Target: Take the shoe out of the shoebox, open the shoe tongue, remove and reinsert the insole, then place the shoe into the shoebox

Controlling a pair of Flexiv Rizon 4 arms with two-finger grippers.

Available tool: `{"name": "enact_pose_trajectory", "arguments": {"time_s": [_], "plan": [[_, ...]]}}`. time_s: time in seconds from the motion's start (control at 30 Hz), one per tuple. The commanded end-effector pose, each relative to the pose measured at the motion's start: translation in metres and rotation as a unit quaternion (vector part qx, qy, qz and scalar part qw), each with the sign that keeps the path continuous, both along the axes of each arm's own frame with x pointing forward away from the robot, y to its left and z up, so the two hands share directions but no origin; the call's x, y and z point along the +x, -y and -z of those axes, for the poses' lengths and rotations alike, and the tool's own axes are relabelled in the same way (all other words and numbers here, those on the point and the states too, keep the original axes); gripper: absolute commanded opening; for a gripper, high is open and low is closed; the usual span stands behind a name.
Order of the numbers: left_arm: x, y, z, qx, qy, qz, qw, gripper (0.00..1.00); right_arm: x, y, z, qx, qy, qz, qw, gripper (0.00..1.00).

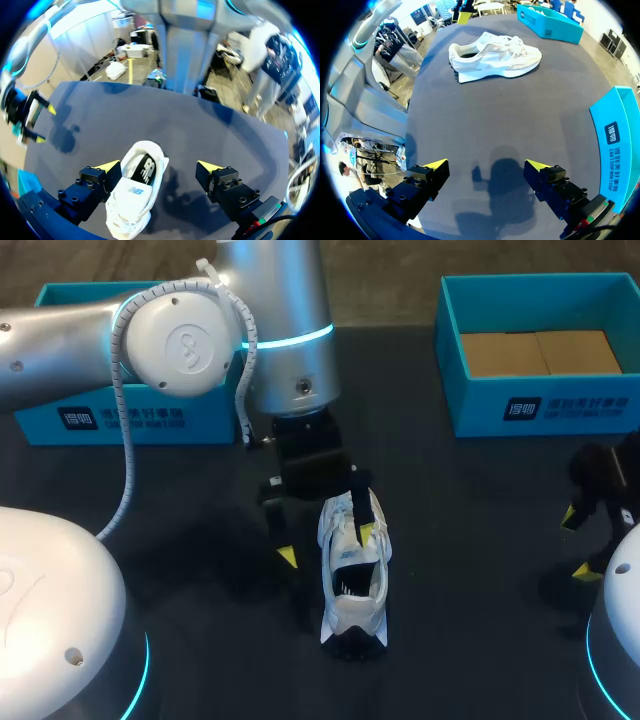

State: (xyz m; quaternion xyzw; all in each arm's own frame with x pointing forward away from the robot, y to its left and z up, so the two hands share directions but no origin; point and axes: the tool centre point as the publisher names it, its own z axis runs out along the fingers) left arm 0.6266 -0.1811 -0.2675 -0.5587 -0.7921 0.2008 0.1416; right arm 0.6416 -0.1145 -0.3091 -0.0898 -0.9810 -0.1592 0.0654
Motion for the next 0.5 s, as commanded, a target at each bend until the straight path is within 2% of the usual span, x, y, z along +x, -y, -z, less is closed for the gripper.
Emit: {"name": "enact_pose_trajectory", "arguments": {"time_s": [0.03, 0.07, 0.13, 0.5], "plan": [[-0.0193, 0.0136, 0.0080, 0.078, 0.021, -0.137, 0.987, 1.00, -0.0011, -0.0002, 0.0001, -0.001, 0.001, 0.000, 1.000, 1.00], [-0.0224, 0.0154, 0.0092, 0.112, 0.028, -0.182, 0.976, 1.00, -0.0011, -0.0002, 0.0001, -0.001, 0.001, 0.000, 1.000, 1.00], [-0.0288, 0.0170, 0.0155, 0.157, 0.095, -0.305, 0.935, 1.00, -0.0011, -0.0002, 0.0001, -0.001, 0.001, 0.000, 1.000, 1.00], [-0.0288, 0.0170, 0.0155, 0.157, 0.095, -0.305, 0.935, 1.00, -0.0011, -0.0002, 0.0001, -0.001, 0.001, 0.000, 1.000, 1.00]]}}
